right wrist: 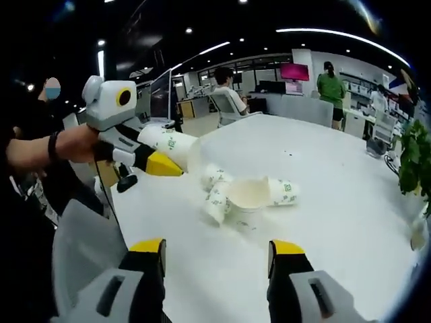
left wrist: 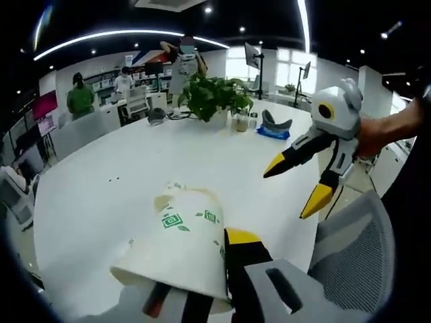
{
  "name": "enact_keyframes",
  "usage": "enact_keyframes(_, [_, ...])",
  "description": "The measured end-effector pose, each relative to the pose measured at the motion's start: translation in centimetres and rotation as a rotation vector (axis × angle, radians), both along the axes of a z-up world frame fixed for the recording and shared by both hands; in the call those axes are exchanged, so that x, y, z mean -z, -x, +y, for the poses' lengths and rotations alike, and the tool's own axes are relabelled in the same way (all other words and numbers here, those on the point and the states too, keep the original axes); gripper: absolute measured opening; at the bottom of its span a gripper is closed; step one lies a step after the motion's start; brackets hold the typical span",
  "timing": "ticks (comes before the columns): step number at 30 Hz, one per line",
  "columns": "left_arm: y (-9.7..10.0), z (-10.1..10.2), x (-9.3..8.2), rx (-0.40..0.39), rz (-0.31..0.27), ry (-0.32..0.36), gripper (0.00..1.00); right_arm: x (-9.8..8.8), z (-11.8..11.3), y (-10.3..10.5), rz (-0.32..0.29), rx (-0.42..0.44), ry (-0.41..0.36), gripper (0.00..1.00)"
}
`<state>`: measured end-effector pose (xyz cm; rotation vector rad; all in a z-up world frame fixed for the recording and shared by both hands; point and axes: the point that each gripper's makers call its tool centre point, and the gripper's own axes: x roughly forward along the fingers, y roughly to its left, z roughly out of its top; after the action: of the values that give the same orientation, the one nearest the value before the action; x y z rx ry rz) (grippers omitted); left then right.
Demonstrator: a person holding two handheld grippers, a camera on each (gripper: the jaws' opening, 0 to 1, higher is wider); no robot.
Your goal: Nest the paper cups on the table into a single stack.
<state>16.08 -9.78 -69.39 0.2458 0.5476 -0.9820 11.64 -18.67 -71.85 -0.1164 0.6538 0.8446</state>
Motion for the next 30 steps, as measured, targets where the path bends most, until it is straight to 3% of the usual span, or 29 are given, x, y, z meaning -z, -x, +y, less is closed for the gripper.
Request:
enact_keyframes(4, [0.3, 0.3, 0.9, 0.005, -0.005, -0.026, 0.0, -0.2, -0.4, -0.3, 0.0, -0.008, 0.025, 0.61])
enact_keyframes(8, [0.2, 0.5, 0.3, -0.013, -0.013, -0.021, 0.0, -0.5, -0.3, -0.2, 0.005, -0.001, 0.021, 0.61])
enact_keyframes(11, [-0.9, 0.1, -1.3, -0.04, -0.044, 0.052, 0.0, -0.5, -0.1, 0.1, 0.006, -0.013, 0.043, 0.62])
enact_keyframes(12, [-1.2, -0.4, -2.7, -0.048, -0.058, 0.113, 0.0, -0.4, -0.1, 0.1, 0.006, -0.016, 0.045, 0.62])
enact_keyframes(14, [-1.6, -0.5, -3.6, -0.075, -0.051, 0.172, 0.0, -0.4, -0.1, 0.1, 0.009, -0.016, 0.045, 0.62])
enact_keyframes(17, [-1.7, -0.2, -3.1, -0.073, -0.056, 0.143, 0.0, -0.4, -0.1, 0.4, 0.015, -0.016, 0.051, 0.62])
enact_keyframes(21, [-0.5, 0.7, -0.1, -0.03, -0.024, -0.001, 0.0, -0.3, 0.2, 0.6, 0.021, -0.023, 0.059, 0.62])
enact_keyframes(24, [-0.1, 0.7, 0.1, -0.03, -0.028, -0.019, 0.0, -0.3, 0.3, 0.6, 0.022, -0.028, 0.062, 0.62])
enact_keyframes(27, [-1.0, 0.7, -0.5, -0.055, -0.023, 0.016, 0.0, -0.5, 0.4, 0.4, 0.021, -0.03, 0.062, 0.62])
enact_keyframes(29, [-1.6, -0.4, -2.1, -0.057, -0.058, 0.086, 0.0, -0.5, 0.3, 0.2, 0.021, -0.032, 0.062, 0.62])
enact_keyframes(30, [-1.6, -0.7, -2.5, -0.069, -0.035, 0.13, 0.0, -0.5, 0.3, 0.2, 0.021, -0.033, 0.064, 0.62])
